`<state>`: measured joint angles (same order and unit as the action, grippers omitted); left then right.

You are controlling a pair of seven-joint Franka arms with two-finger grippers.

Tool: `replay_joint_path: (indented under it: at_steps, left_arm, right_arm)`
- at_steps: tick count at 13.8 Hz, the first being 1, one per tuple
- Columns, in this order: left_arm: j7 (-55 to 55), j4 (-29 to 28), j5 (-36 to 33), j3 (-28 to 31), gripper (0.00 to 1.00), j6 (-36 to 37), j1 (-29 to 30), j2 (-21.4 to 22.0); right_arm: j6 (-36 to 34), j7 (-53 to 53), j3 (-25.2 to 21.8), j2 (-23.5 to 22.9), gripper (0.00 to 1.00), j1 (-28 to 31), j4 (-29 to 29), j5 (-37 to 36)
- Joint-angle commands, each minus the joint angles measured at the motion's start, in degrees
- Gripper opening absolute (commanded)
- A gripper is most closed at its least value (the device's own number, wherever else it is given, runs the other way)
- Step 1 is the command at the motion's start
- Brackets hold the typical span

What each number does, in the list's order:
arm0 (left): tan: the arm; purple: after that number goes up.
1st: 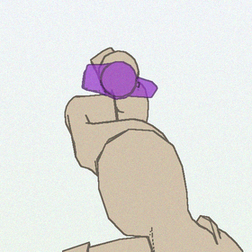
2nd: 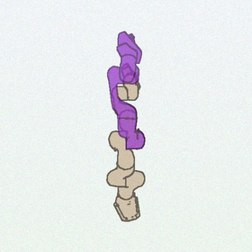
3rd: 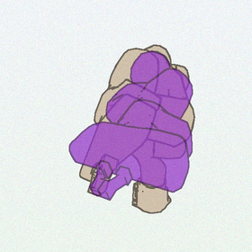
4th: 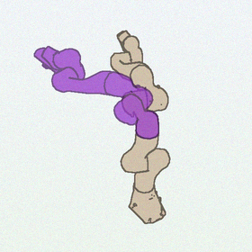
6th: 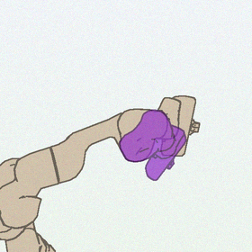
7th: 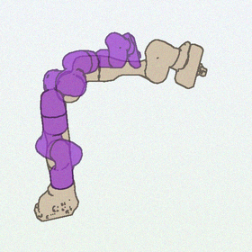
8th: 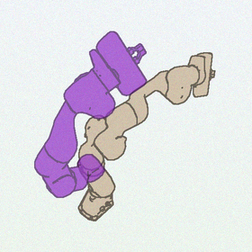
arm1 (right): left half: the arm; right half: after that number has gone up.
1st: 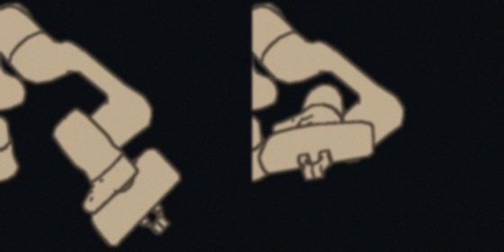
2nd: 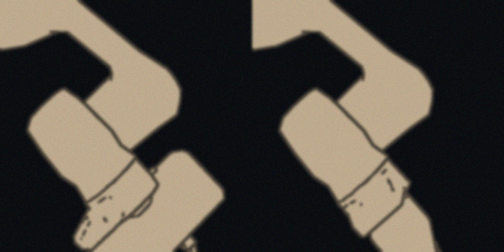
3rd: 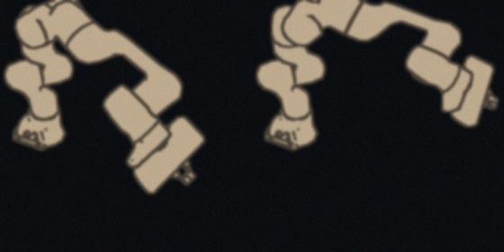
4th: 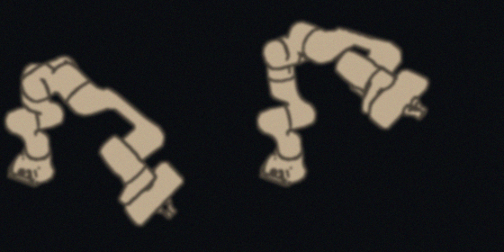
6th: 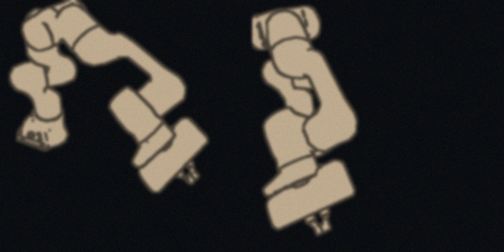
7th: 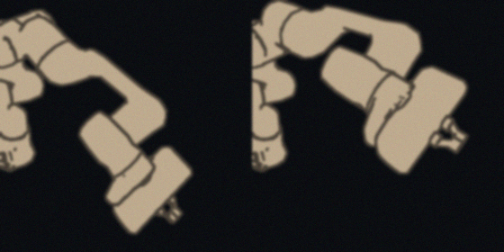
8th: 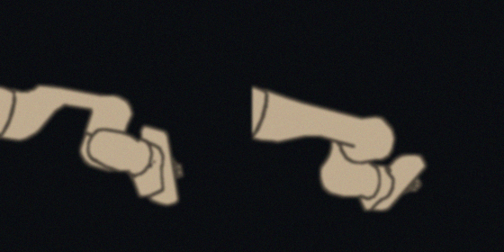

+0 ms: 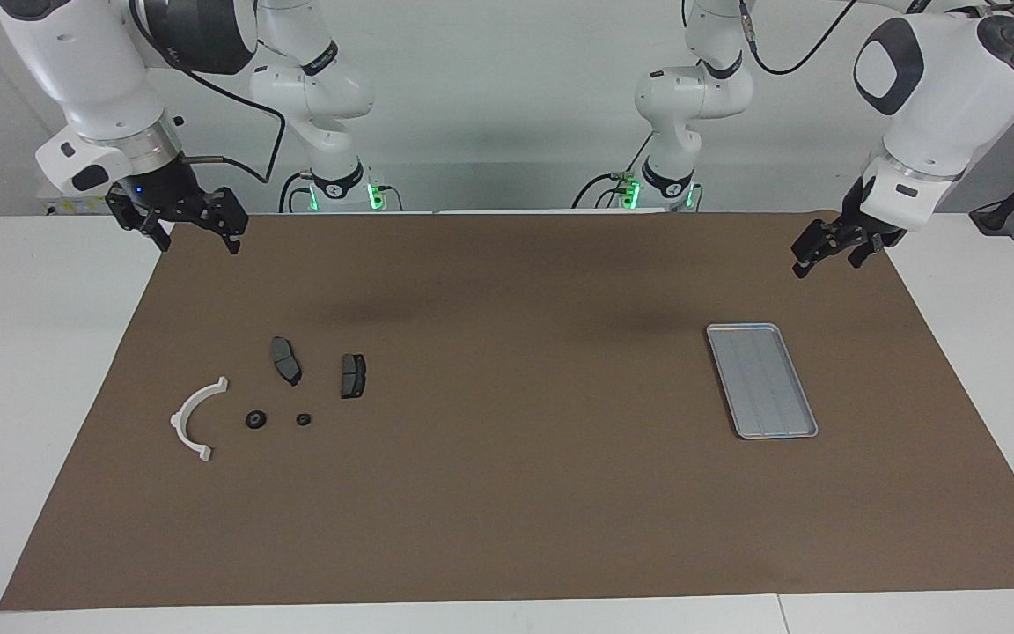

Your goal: Pick bearing gear from pile to tray

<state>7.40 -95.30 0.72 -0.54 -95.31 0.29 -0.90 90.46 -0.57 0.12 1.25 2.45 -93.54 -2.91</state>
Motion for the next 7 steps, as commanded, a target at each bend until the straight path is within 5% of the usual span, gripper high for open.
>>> replay_joint_path:
  at_steps: [1, 7]
  left_arm:
    - [-0.19, -0.77, -0.81, 0.28, 1.0, -0.76, -0.46, 0.9]
    - [-0.28, -0.77, -0.81, 0.19, 1.0, -0.58, -0.46, 0.9]
  right_arm:
    - [1.13, -0.92, 0.32, 1.21, 1.0, 0.63, -1.64, 0.89]
    - [1.47, 1.0, 0.23, 1.12, 1.0, 2.73, -1.73, 2.37]
